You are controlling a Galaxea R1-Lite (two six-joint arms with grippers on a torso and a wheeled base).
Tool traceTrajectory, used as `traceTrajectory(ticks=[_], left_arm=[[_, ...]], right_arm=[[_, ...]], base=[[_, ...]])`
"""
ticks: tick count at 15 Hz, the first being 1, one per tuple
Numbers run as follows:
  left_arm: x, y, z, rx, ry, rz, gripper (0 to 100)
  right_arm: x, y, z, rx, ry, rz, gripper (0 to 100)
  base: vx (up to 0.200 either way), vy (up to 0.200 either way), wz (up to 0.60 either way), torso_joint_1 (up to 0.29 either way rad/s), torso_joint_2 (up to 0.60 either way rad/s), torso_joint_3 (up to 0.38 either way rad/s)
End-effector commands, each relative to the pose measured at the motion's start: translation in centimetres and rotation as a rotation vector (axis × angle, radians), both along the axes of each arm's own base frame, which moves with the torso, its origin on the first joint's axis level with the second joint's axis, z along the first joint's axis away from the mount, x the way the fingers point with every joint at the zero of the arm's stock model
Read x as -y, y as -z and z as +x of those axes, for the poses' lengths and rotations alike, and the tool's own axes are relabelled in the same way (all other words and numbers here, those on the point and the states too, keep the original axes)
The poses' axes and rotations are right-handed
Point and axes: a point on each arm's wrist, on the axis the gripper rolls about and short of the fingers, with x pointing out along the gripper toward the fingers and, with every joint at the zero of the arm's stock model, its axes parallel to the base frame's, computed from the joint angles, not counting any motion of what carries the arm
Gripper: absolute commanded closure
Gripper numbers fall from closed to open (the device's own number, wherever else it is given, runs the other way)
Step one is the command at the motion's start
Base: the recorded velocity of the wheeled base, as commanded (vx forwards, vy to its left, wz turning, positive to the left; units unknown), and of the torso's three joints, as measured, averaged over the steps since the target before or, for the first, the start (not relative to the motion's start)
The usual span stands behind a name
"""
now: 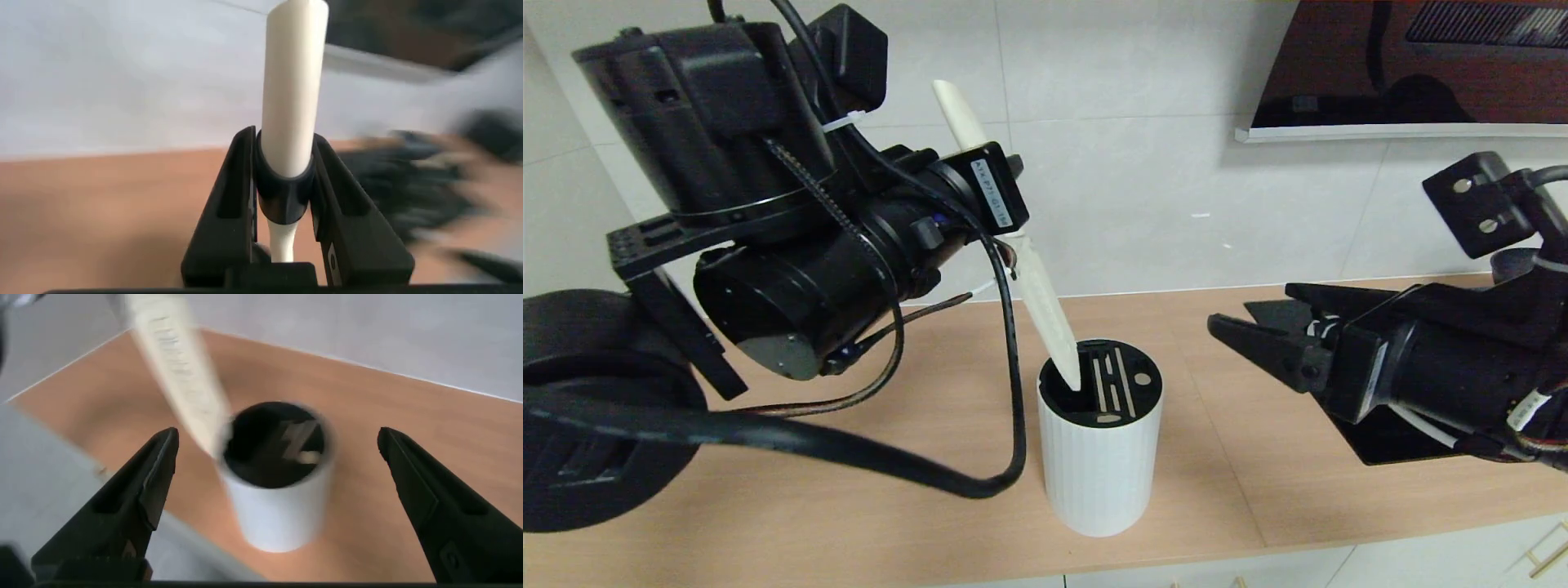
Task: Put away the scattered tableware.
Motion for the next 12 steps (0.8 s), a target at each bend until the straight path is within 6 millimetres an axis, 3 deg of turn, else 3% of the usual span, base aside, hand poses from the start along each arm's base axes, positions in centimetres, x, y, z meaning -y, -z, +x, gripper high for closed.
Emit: traceTrajectory(ticks=[1, 3, 7, 12], left_arm=[[1.1, 0.7, 0.2, 0.012, -0.077, 0.03, 100], [1.8, 1.8, -0.2, 0.034, -0.139, 0.07, 100], [2.8, 1.6, -1.0, 0.083, -0.245, 0.098, 100], [5.0, 3.0, -1.1, 0.073, -0.203, 0.116, 100]], right_arm=[[0.9, -0.7, -0.2, 0.022, 0.023, 0.02, 0], [0.9, -0.5, 0.1, 0.016, 0.031, 0.014, 0], [0.6, -0.1, 0.4, 0.001, 0.031, 0.001, 0], [0.6, 0.0, 0.4, -0.001, 0.031, -0.001, 0]], base=[[0.0, 0.0, 0.0, 0.0, 0.0, 0.0], [0.0, 0.0, 0.0, 0.0, 0.0, 0.0], [0.0, 0.0, 0.0, 0.0, 0.0, 0.0], [0.0, 0.0, 0.0, 0.0, 0.0, 0.0]])
